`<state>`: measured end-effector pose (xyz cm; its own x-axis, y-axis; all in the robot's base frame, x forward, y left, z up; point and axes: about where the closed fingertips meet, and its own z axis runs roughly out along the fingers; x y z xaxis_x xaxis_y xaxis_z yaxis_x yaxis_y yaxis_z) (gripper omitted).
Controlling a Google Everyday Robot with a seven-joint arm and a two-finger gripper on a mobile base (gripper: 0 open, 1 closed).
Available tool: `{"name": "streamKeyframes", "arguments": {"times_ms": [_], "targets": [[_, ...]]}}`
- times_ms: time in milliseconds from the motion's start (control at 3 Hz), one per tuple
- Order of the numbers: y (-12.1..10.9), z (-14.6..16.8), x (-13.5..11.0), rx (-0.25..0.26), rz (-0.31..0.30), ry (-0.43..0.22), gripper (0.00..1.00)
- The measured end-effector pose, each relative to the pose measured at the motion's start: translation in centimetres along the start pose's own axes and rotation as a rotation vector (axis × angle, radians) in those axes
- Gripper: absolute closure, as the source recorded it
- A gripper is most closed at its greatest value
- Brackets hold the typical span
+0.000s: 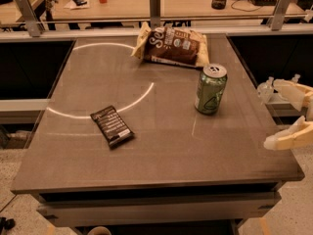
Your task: Move green can near rxbar chocolate
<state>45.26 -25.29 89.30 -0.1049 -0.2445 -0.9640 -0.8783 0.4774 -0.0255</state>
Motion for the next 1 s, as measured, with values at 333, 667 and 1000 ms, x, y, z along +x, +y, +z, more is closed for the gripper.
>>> {"name": "streamKeyframes", "arguments": {"times_ms": [333,667,1000], "targets": [[0.0,0.0,0.0,0.000,0.000,0.000,0.00],[0.1,1.2,0.2,0.004,0.007,-0.033,0.00],[-0.6,4.2,-0.7,-0.029,-0.021,-0.103,0.00]]}}
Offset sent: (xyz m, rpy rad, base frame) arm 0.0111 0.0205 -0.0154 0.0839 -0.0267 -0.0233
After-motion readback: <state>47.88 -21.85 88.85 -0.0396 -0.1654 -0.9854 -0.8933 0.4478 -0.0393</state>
